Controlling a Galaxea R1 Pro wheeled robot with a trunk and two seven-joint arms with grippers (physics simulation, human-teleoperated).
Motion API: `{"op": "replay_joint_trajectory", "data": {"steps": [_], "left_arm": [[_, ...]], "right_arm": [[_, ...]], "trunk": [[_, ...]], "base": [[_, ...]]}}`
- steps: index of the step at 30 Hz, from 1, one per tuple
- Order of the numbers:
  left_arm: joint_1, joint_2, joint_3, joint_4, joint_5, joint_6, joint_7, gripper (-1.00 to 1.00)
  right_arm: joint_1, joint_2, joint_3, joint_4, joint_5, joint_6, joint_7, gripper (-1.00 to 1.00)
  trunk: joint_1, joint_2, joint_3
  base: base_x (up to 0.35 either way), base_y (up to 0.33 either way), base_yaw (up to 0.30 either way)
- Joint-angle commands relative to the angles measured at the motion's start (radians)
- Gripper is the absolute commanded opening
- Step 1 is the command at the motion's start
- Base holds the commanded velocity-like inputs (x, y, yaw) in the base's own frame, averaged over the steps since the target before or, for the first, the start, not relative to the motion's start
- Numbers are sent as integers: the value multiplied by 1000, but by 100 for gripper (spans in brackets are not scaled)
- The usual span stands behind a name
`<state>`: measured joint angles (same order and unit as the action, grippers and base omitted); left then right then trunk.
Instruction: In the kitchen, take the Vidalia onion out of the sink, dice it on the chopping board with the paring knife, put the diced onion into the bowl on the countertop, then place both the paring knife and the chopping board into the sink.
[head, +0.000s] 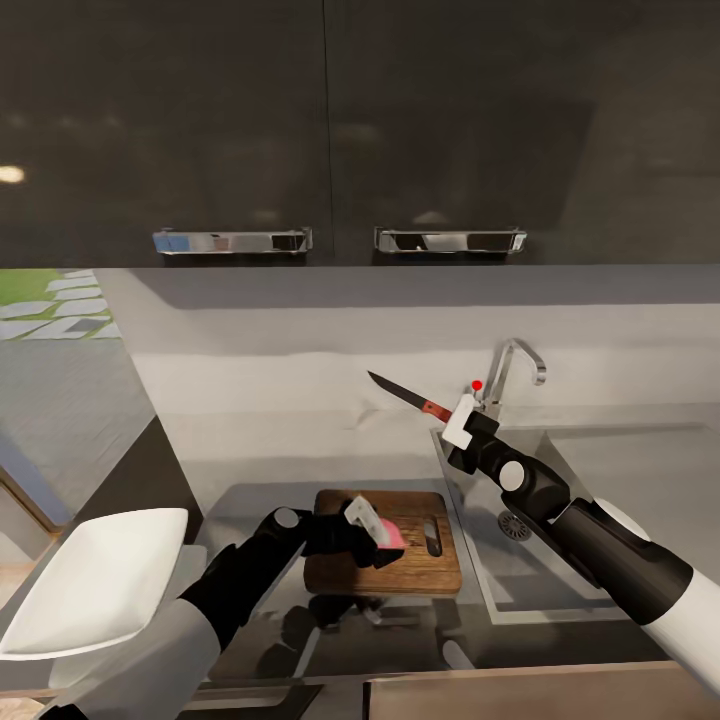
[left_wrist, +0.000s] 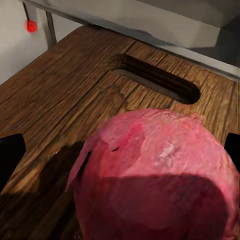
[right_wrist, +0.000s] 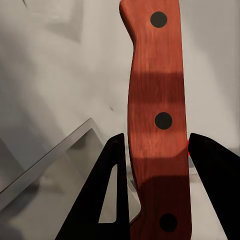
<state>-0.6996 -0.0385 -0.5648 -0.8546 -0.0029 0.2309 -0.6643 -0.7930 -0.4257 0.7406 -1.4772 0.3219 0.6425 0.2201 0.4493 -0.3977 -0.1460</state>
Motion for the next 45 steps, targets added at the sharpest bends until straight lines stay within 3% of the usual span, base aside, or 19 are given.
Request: {"op": "replay_joint_trajectory", "data": {"steps": [1,10,18,38,45], "left_arm": [[-1,0,0,-1,0,8,-4,100],[-1,17,-3,-2,0,7,-7,100],[-1,40,-2,-4,1,-43,-66,100],[0,41,-3,-7,1,-54,-83,100],[0,43,-4,-7,1,-54,-87,100]], "right_arm": [[-2,-1,2,-2,11,5,7,-100],[-2,-1,2,-2,11,5,7,-100],[-2,-1,2,-2,11,5,7,-100],[-2,-1,2,-2,11,5,6,-100],[-2,-1,4,-2,30,5,-31,-100]], "trunk": [[1,-2,-2],[1,-2,-2],[1,-2,-2],[1,-2,-2],[1,-2,-2]], "base": [[0,0,0],[0,0,0],[0,0,0],[0,0,0],[0,0,0]]}}
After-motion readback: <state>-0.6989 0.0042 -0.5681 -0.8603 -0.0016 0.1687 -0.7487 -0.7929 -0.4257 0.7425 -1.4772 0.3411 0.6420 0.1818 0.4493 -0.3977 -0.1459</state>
